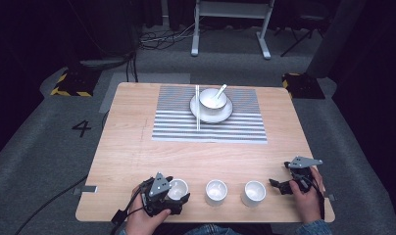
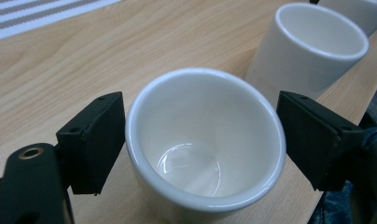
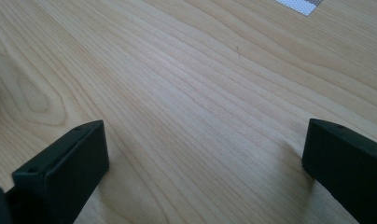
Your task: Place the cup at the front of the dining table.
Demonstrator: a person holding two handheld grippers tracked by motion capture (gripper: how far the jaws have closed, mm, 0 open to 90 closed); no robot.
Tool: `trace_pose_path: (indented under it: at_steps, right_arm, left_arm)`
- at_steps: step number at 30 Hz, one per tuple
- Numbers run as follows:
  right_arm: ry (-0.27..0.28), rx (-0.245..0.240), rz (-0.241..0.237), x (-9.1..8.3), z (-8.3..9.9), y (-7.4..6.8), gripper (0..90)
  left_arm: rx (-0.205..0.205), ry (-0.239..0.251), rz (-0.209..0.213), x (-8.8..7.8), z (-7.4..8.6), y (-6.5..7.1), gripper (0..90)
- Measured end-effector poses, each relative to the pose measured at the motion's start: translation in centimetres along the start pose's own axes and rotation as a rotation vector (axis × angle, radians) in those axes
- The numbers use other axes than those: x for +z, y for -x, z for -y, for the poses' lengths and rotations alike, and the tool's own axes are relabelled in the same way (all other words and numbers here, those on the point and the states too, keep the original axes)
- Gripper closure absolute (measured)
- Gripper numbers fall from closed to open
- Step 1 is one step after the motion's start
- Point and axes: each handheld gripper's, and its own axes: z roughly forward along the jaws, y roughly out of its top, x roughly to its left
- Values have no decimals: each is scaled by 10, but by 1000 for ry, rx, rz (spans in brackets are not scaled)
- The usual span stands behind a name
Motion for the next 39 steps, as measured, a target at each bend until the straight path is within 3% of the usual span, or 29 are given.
trace_pose_path:
  at_steps: [4,12,17,19,39]
  right_arm:
    - [0,0,0,0,0,0,4]
    - [0,0,0,0,0,0,4]
    - [0,0,0,0,0,0,4]
    - [0,0,0,0,0,0,5]
    - [1,1,2,0,0,0,5]
  left_arm:
    - [11,-21,-16,6,3,0,189]
    - [13,-49,-8,11,6,-1,243]
    - [67,-72,-28,12,5,0,261]
    - [68,-78,-27,11,5,0,263]
    - [73,-55,-20,11,7,-1,266]
